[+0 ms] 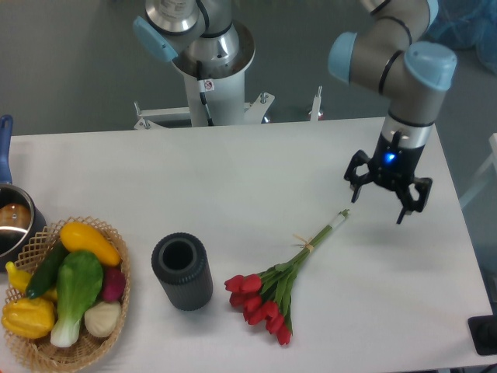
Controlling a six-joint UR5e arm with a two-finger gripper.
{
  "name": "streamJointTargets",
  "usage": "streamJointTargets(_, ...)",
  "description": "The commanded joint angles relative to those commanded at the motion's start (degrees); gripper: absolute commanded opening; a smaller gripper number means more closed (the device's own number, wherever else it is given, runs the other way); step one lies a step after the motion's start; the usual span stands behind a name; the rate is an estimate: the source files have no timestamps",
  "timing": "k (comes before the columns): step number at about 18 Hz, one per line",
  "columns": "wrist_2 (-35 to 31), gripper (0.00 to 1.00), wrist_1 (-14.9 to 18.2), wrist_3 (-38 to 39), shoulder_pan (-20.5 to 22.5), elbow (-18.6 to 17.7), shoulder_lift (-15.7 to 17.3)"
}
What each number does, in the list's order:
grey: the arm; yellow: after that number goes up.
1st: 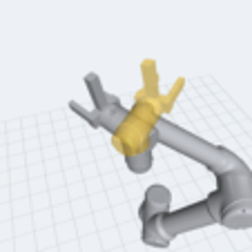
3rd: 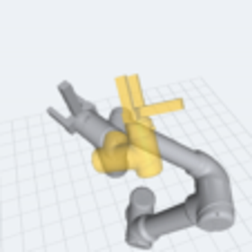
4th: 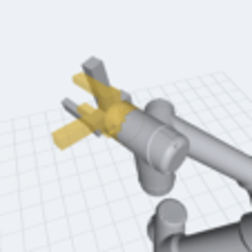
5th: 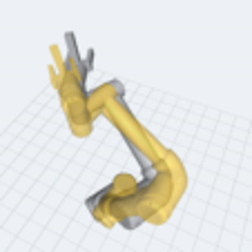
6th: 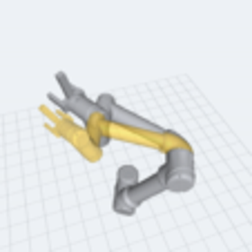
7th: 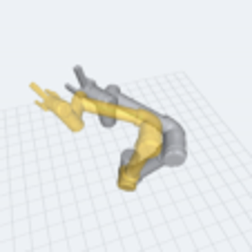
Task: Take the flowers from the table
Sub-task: 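Move the open gripper down toward the tied stems of the red tulips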
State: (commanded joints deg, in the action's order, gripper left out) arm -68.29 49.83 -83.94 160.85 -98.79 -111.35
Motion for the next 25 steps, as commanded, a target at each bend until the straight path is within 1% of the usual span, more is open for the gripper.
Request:
streamJointTargets(7,-0.35,1.0,-0.09,-0.53,-4.14,0.97,-3.87)
streamJointTargets(12,-0.53,1.0,-0.09,-0.26,-7.21,0.53,-6.06)
streamJointTargets(14,-1.05,1.0,-0.09,0.09,-8.09,0.62,-6.33)
streamJointTargets(18,-4.74,1.0,-0.18,1.84,-9.32,-0.09,-6.86)
streamJointTargets(22,-5.19,1.0,-0.18,3.34,-10.03,0.09,-7.3)
streamJointTargets(25,-5.19,1.0,-0.61,6.14,-10.29,0.35,-7.82)
